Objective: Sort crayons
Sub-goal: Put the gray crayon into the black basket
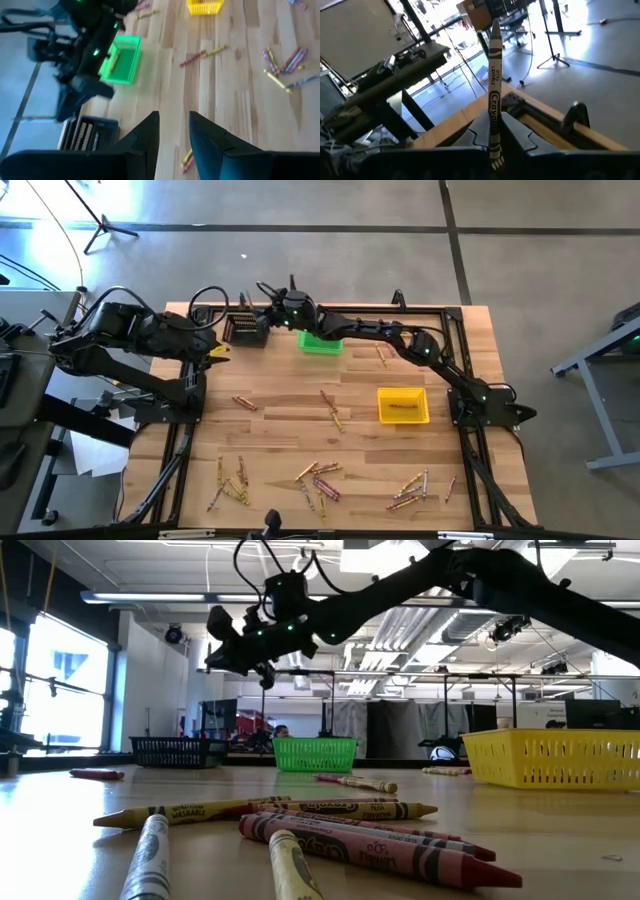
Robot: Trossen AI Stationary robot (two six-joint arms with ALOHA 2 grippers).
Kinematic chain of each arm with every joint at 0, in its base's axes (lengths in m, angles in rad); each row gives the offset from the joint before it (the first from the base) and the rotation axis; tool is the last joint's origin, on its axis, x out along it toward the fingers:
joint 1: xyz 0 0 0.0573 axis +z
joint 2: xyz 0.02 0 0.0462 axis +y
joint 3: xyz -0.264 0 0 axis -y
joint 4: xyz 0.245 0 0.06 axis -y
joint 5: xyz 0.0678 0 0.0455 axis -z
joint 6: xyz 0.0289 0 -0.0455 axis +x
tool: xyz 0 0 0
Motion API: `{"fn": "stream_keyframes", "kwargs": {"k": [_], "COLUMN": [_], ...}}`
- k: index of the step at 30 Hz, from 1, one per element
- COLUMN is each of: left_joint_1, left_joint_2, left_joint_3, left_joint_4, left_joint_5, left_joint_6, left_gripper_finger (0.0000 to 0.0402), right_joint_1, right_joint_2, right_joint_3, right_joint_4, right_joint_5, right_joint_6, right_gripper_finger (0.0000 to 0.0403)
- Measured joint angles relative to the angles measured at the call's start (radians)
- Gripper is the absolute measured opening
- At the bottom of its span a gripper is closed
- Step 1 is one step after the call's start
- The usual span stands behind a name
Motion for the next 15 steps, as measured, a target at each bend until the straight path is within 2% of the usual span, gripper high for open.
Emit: {"fn": "stream_keyframes", "kwargs": {"k": [6,15], "left_joint_1": [0.000,0.000], "left_joint_2": [0.000,0.000], "left_joint_3": [0.000,0.000], "left_joint_4": [0.007,0.007], "left_joint_5": [0.002,0.003], "left_joint_6": [-0.001,-0.002], "left_gripper_finger": [0.0091,0.0091], "right_joint_1": [-0.007,-0.016], "right_joint_2": [0.118,0.142], "right_joint_3": [0.176,0.141], "right_joint_4": [-0.175,-0.160], "right_joint_5": [-0.008,-0.010], "right_joint_6": [-0.035,0.009], "right_gripper_finger": [0.0012,0.0012]}}
